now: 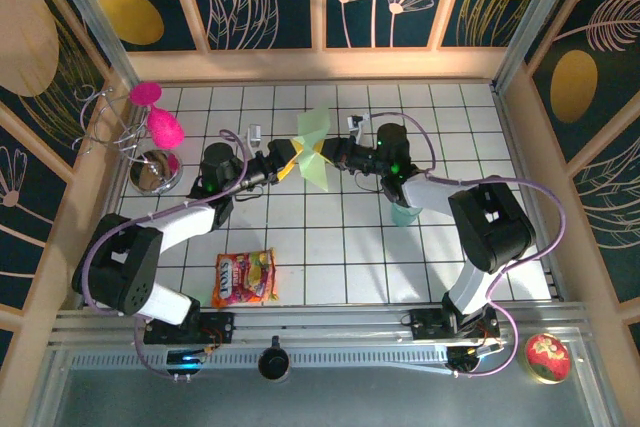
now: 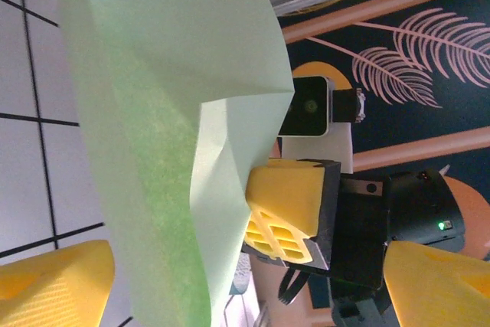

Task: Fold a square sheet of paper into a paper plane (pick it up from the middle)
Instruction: Turn over the paper at the center of the table.

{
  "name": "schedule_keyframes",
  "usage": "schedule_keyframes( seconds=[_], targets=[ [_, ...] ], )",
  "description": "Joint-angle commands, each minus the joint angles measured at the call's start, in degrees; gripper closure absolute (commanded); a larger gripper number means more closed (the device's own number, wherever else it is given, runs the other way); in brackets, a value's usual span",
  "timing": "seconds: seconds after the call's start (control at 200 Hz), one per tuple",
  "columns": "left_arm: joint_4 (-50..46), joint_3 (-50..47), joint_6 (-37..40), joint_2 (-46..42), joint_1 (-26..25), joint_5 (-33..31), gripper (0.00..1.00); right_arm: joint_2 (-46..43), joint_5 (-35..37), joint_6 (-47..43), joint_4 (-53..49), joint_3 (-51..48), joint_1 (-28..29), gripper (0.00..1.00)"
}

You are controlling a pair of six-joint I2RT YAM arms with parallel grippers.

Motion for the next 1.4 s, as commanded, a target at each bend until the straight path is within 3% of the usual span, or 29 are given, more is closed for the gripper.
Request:
schedule_keyframes(
  seconds=[0.0,0.205,0.716,0.841,0.931,1.066,1.206,1.397],
  targets=[
    [5.2,1.9,-1.7,1.9,-0.8,3.4,0.12,-1.7,-3.5,2.8,5.8,-0.5,0.1,0.97],
    [7.9,2.8,-3.0,2.9,-1.1,4.6,0.25,-1.7,-4.3,1.9,3.8,-0.4,-0.2,0.96],
    [2.1,4.4,1.6,4.1,-1.1,2.7,0.71,-3.4,-4.7,0.0,-0.9,-0.9,-1.7,0.89],
    [1.4,4.7,2.0,5.1,-1.1,2.8,0.83,-4.2,-3.7,-1.9,-4.9,-0.7,-2.1,0.83],
    [-0.9,4.8,3.8,5.2,-1.1,2.1,0.87,-5.5,-1.9,-4.3,-9.7,-1.0,-3.0,0.72],
    [-8.8,5.6,9.6,4.6,-1.0,-0.8,0.89,-8.8,4.7,-10.3,-20.7,-1.1,-5.5,0.59],
    [-24.7,8.7,20.1,3.7,-1.0,-7.4,0.89,-13.0,14.5,-16.3,-32.9,-0.1,-7.6,0.56],
    [-52.5,18.6,38.3,3.5,-1.0,-30.0,0.91,-17.2,29.3,-20.1,-44.1,1.9,-8.2,0.57]
  ],
)
